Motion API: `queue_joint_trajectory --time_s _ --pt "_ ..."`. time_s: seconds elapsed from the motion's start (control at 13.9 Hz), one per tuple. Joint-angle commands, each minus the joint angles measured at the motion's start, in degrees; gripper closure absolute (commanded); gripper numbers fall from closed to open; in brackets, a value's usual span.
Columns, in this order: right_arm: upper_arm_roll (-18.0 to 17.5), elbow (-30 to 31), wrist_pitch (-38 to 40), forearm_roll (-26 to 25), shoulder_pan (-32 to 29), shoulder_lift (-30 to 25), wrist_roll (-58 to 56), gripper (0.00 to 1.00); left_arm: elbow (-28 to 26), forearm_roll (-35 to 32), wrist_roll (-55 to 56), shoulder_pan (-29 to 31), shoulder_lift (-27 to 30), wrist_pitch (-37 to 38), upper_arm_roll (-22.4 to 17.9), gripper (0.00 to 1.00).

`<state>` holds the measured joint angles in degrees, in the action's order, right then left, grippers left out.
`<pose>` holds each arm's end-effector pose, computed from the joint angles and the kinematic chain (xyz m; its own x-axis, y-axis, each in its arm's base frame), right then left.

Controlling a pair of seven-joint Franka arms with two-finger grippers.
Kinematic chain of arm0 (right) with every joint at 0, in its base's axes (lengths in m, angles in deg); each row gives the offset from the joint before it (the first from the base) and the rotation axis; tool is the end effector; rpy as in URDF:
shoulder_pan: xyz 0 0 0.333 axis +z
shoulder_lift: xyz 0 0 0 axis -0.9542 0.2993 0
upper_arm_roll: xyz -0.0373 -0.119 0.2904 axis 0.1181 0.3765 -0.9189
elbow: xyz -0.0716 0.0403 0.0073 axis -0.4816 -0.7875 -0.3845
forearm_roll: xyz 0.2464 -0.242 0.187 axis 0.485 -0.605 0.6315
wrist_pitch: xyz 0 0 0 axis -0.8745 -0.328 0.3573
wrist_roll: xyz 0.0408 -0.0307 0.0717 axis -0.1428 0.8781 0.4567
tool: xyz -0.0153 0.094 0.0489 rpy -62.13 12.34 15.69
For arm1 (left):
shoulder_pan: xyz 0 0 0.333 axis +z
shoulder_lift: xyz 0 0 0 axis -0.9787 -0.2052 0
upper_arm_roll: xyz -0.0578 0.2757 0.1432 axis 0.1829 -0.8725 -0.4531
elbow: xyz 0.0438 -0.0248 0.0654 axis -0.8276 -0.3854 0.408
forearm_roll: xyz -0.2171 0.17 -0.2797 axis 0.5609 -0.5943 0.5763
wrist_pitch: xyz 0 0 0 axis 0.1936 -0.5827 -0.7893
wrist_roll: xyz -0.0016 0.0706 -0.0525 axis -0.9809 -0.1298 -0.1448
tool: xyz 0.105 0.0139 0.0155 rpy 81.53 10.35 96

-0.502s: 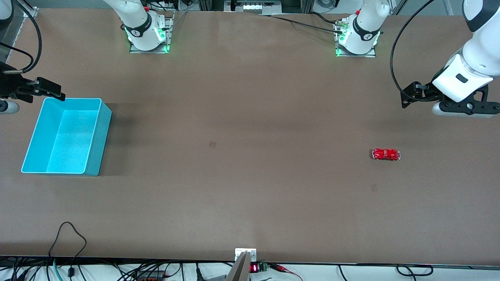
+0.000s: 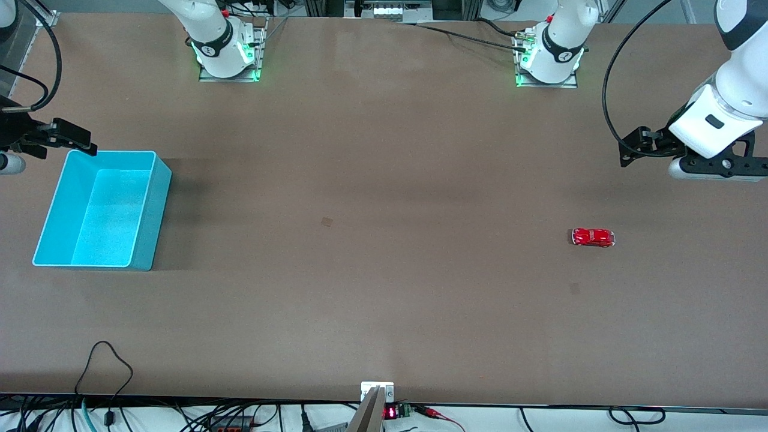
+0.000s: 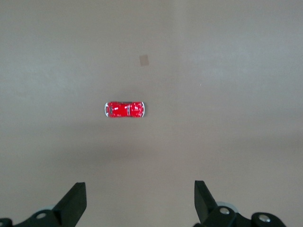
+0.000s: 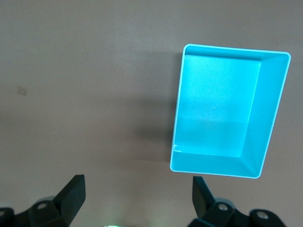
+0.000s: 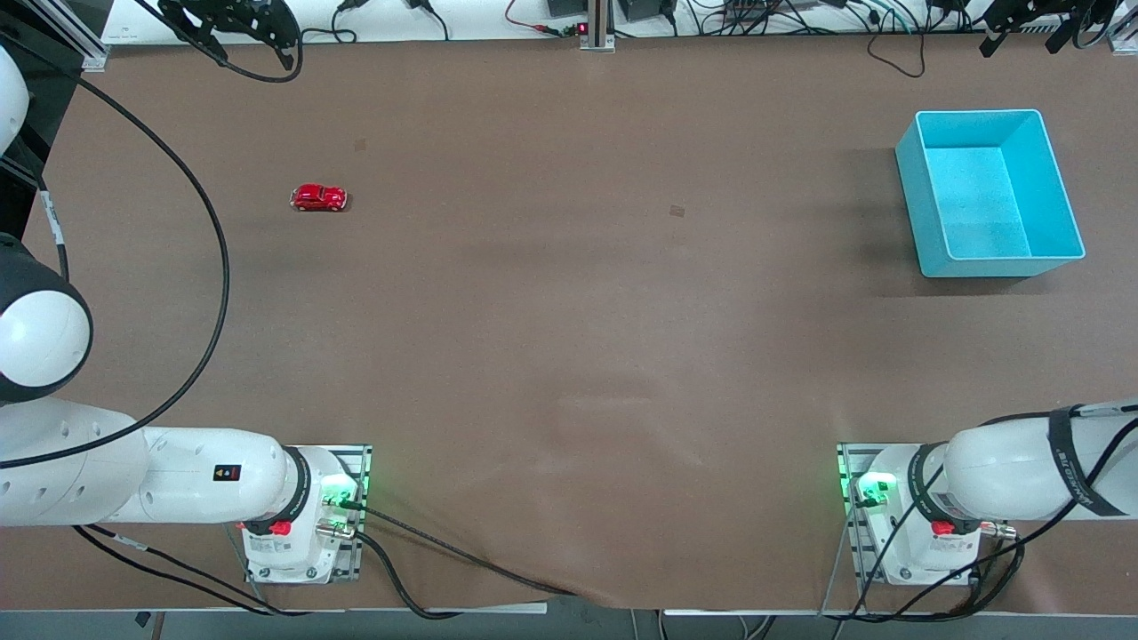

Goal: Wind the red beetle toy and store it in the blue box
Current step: 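Lower the left gripper over the red toy car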

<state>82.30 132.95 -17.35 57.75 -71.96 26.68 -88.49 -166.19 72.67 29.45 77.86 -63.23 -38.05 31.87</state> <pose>0.5659 -0.0432 0.5765 0.9929 0.0641 -0.1006 0.0624 -0.9979 -0.0192 0.5551 -0.0437 0.5689 0.9977 -0.0398 -0.0544 -0.0422 -0.9981 -0.0438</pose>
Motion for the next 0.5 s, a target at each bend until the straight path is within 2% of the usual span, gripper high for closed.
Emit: queue_joint_trajectory --time_s 0.0,0.14,0.36,0.43 --pt "-0.22 -0.99 2.50 -0.75 -0.27 1.90 -0.87 0.00 1.75 -0.34 -1.15 -0.05 -2.89 6.84 0.11 0.00" --pt "-0.14 -0.90 5.57 -0.93 -0.18 3.23 -0.87 0.00 1.66 -0.25 -1.33 -0.40 -4.30 17.28 0.11 0.00" --pt "0.04 -0.64 10.67 -0.67 -1.06 4.46 0.00 0.00 0.70 -0.60 -3.94 -0.23 -4.75 19.09 0.12 0.00" --pt "0.22 -0.64 11.47 -0.41 -1.76 5.07 -0.51 0.00 0.09 -0.95 -9.71 0.12 -4.83 18.74 0.11 0.00"
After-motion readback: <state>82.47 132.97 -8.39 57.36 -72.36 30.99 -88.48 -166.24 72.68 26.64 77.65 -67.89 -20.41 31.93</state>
